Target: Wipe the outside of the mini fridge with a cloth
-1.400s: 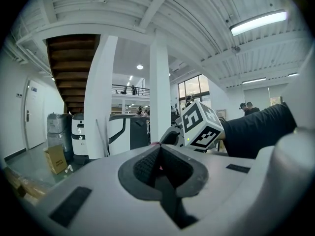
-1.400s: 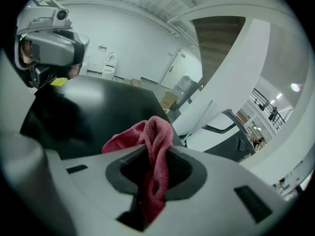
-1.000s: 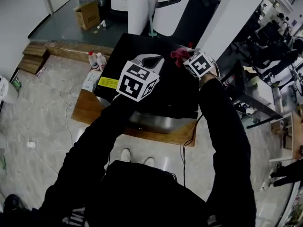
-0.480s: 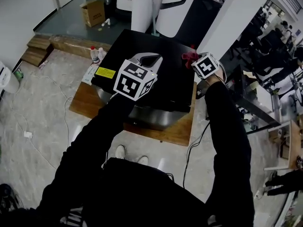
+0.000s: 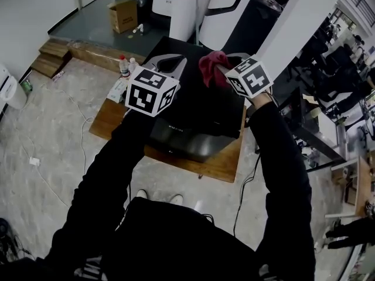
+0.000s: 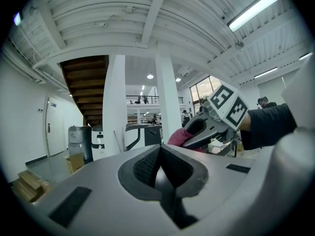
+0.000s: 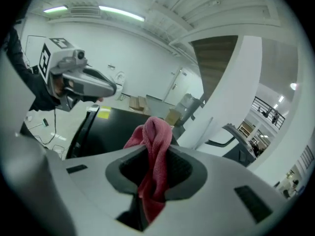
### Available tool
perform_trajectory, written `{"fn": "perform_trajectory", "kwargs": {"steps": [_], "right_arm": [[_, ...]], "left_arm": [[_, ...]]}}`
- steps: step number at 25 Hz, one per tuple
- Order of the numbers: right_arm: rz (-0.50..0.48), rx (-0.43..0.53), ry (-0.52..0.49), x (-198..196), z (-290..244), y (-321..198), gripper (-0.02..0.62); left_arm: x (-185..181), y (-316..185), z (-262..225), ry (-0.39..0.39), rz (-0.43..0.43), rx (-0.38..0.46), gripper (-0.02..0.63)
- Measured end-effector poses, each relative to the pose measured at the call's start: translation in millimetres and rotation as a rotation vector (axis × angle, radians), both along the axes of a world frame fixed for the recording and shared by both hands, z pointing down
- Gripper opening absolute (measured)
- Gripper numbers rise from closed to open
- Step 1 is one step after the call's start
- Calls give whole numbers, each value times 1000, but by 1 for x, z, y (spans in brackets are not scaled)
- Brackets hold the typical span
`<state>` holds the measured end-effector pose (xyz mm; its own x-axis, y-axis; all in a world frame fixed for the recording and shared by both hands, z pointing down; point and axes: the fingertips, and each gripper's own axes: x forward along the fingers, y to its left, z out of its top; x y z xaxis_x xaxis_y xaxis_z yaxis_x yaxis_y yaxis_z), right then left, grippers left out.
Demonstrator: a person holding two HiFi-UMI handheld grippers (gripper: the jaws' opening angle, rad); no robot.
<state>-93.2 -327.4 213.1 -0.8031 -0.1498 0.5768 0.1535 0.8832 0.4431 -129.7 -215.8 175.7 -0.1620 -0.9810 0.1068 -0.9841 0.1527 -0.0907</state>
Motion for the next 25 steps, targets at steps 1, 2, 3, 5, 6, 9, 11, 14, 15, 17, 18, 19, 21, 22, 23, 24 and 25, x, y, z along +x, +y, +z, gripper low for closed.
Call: {"fn": "perform_trajectory", "kwargs": {"steps": [1,2,3,5,6,9,11,14,15,17,18,19,21,22,23,24,25], "right_arm": [[-28,-13,-7,-8,-6,19,87],[-55,-28,-11,-17,-10,37,87],[-79,-46,-15,-26,-11,54,87],[-121,-84,-12,-46,-10,89,89],[-139,-98,-6,-57,-7,106,89],[-177,-116,32,-87,10,148,89],[-194,-123,71,-102,29,169,89],[-195,-133,127,-122,58,193,91],[-189,-134,146,-129,66,199,91],[-176,-115,181,-144,82,209,91],[-168,-92,192,-151,89,212,91],[-159,-63,197,-156,94,215,89],[-142,-6,198,-159,101,218,89],[-134,13,199,-159,104,218,87],[-126,24,201,-158,106,218,87],[-117,30,202,-156,107,216,86],[-108,30,202,-154,106,214,86]], "left_arm": [[-8,7,-1,0,-7,-1,6],[-16,14,0,3,-11,-4,6],[-23,22,2,7,-15,-7,6],[-41,40,7,7,-29,-16,6],[-50,49,9,7,-37,-19,6],[-77,75,20,23,-51,-23,6],[-90,89,31,34,-52,-32,6],[-108,107,46,51,-43,-45,6],[-115,111,50,60,-35,-50,6],[-126,119,59,76,-17,-59,6],[-131,123,63,81,-7,-62,6],[-134,126,67,86,4,-63,6],[-134,131,73,94,25,-62,6],[-133,133,77,97,35,-61,6],[-131,134,80,101,44,-60,6],[-129,133,81,105,54,-60,6],[-127,131,82,108,65,-61,6]]}}
